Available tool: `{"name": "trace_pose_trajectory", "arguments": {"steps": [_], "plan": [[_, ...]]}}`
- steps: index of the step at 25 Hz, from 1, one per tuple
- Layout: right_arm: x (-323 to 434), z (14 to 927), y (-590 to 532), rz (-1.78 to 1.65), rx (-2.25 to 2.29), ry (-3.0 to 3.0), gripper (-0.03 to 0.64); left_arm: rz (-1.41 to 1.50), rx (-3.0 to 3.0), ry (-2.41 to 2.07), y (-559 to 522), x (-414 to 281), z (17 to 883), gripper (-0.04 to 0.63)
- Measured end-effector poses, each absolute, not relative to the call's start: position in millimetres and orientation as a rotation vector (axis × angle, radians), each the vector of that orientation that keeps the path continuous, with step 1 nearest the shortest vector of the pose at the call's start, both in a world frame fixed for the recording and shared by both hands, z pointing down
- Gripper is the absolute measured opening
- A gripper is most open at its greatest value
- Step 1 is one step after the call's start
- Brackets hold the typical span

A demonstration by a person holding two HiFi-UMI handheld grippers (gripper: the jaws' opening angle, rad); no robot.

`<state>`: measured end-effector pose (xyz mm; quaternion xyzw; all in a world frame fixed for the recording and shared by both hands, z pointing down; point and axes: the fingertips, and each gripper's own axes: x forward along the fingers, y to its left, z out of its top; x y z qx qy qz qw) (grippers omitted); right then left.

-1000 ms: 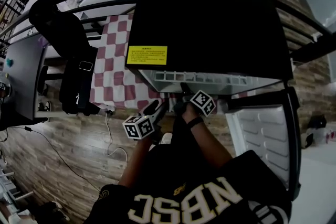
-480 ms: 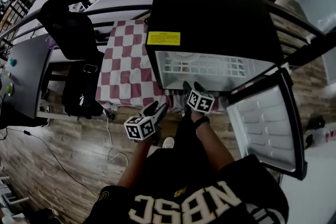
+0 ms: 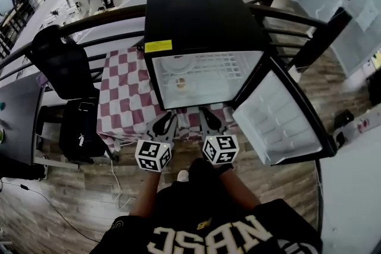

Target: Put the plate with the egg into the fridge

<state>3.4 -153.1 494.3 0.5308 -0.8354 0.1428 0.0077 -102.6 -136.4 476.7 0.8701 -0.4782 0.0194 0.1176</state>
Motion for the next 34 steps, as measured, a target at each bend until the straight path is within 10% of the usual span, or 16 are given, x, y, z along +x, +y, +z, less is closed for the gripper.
{"name": "trace_pose_trajectory", "arguments": {"steps": [34], "plan": [[125.9, 404.7, -23.9, 0.210, 1.673, -2.646, 0.021, 0.076, 2.600, -1.555, -19.9, 32.1, 418.9, 0.022]]}}
